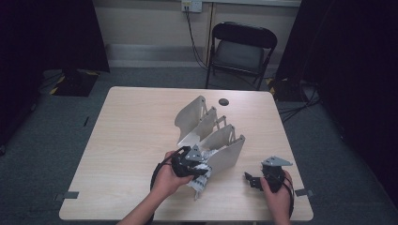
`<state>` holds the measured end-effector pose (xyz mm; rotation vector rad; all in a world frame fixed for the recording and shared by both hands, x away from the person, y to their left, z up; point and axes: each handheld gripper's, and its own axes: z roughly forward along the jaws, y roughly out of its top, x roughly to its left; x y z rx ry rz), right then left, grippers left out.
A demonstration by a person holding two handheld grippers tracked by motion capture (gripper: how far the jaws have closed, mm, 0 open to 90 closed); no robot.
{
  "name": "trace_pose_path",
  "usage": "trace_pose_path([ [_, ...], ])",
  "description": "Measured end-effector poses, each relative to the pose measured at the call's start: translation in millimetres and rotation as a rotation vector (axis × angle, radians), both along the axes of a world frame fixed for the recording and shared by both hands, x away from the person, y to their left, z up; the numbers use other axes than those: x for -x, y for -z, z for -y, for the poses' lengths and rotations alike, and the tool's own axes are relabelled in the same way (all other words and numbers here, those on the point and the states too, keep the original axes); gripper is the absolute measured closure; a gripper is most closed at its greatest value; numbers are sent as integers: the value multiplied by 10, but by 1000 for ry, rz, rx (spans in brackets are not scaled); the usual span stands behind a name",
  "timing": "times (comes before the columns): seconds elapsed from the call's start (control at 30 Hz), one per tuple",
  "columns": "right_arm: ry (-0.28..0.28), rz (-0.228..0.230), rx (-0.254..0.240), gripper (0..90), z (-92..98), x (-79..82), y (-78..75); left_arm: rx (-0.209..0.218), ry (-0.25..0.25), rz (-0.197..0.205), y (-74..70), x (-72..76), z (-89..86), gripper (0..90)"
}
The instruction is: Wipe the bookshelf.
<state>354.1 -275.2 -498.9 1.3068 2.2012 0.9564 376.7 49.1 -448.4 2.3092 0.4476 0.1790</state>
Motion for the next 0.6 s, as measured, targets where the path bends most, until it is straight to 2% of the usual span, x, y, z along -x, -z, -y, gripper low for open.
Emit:
trace_pose_path([
  [0.07, 0, 0, 0, 124, 0, 0, 0, 15, -19, -6, 25, -13, 11, 667],
  [0.17, 0, 0, 0, 124, 0, 0, 0, 26, -53, -21, 74, -28, 14, 520],
  [0.3, 0, 0, 0, 124, 0, 0, 0, 3, -85, -23, 91, -4, -11, 364],
  [0.33, 0, 0, 0, 124, 0, 0, 0, 10, -92, -28, 94, 10, -20, 334],
  [0.43, 0, 0, 0, 124, 0, 0, 0, -14, -110, -23, 83, 71, -69, 274],
  [0.6, 0, 0, 0, 125, 0, 0, 0, -9, -143, -27, 91, 160, -194, 220],
])
